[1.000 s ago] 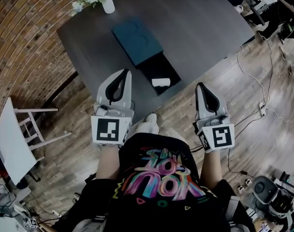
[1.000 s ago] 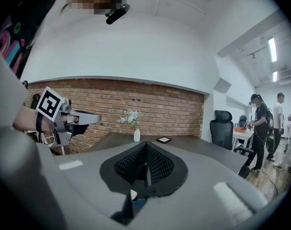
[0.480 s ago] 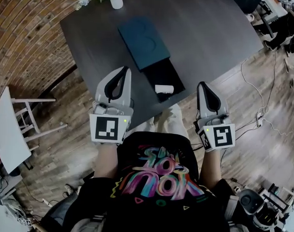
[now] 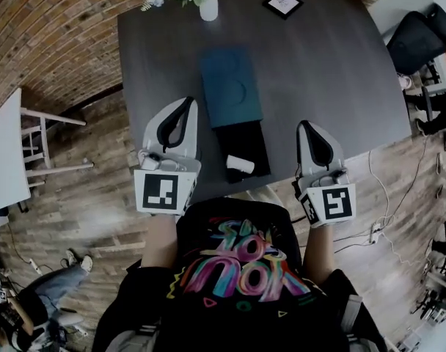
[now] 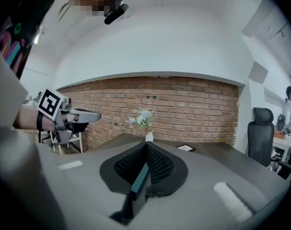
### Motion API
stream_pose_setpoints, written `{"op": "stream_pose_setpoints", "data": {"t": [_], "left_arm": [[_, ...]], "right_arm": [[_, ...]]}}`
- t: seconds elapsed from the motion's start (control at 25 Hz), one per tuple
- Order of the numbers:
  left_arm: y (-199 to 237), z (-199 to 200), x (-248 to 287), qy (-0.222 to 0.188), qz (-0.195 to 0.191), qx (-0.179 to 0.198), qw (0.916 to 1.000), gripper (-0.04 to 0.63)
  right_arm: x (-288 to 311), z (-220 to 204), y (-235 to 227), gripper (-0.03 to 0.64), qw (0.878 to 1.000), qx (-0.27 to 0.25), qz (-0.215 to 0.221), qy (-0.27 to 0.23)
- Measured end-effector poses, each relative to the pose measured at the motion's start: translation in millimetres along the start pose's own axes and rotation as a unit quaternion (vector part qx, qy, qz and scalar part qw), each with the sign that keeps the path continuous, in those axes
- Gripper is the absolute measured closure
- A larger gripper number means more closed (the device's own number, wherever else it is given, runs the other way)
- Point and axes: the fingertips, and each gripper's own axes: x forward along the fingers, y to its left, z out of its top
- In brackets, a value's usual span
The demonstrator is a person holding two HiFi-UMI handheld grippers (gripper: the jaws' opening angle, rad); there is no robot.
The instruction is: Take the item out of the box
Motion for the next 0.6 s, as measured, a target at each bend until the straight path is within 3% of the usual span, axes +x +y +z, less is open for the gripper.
{"op": "stream_pose_setpoints", "data": {"t": [0.24, 0.6], "left_arm": [[1.5, 11.5, 14.6, -0.004, 0.075, -0.003, 0.9972, 0.597], [-4.4, 17.6, 6.4, 0.002, 0.171, -0.002, 0.9852, 0.597]], "right_arm": [[35.7, 15.4, -28.0, 0.615, 0.997, -0.020, 0.076, -0.012], [61.7, 23.9, -40.5, 0.615, 0.983, -0.033, 0.177, -0.028]]}}
